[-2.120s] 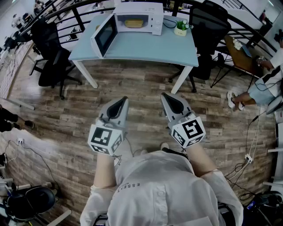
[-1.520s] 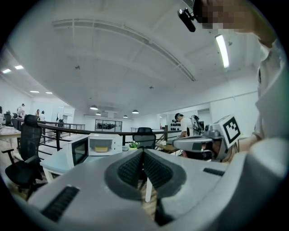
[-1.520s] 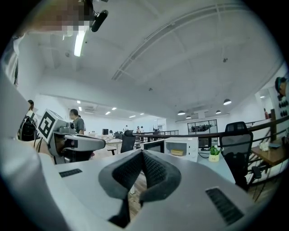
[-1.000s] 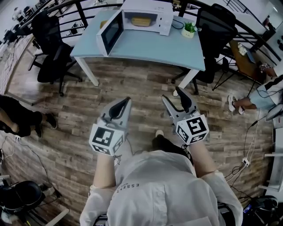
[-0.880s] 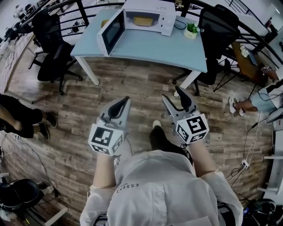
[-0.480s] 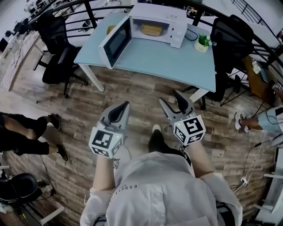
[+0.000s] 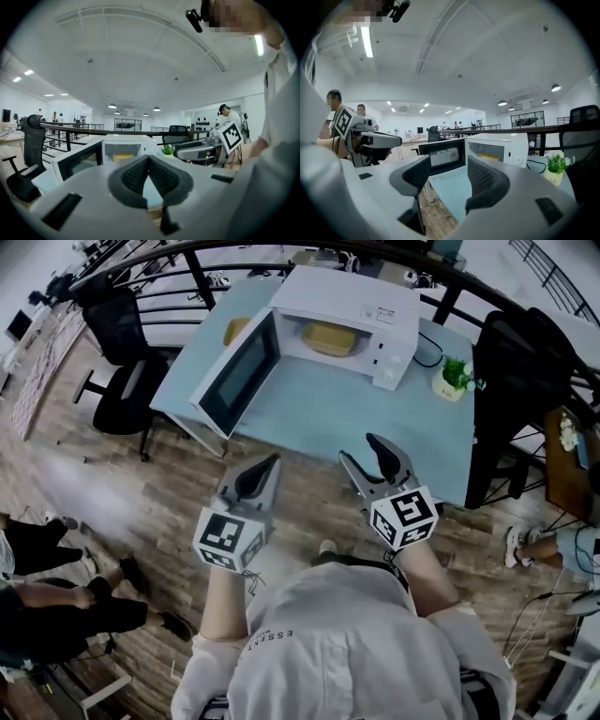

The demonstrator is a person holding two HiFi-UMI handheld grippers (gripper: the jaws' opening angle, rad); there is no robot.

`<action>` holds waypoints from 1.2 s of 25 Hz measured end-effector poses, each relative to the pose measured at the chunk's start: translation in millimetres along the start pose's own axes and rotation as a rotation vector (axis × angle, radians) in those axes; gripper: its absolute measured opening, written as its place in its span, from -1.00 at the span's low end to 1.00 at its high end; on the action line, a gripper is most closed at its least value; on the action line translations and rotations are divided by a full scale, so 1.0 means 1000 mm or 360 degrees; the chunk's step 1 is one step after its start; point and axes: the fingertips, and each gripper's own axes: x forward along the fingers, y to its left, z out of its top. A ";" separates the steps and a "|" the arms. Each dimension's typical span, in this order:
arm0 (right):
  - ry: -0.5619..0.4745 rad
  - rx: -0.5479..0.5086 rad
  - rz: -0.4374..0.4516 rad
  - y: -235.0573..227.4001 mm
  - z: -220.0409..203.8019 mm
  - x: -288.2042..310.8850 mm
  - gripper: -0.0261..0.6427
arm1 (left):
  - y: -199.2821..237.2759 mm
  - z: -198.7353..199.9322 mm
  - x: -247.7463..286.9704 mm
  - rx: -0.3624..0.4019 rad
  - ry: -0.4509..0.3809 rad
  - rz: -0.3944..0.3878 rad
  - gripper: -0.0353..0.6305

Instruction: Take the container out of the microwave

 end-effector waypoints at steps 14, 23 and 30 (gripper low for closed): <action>0.0144 0.0012 0.0062 -0.089 -0.020 0.094 -0.19 | 0.050 -0.002 0.116 -0.0045 0.0020 -0.0035 -0.89; 0.0342 -0.0077 -0.0007 -0.135 -0.029 0.189 -0.19 | 0.119 0.011 0.208 0.0021 0.0009 -0.0253 -0.89; 0.0679 -0.0247 -0.0083 -0.169 -0.057 0.267 -0.19 | 0.174 0.010 0.250 0.0062 -0.0019 -0.0297 -0.89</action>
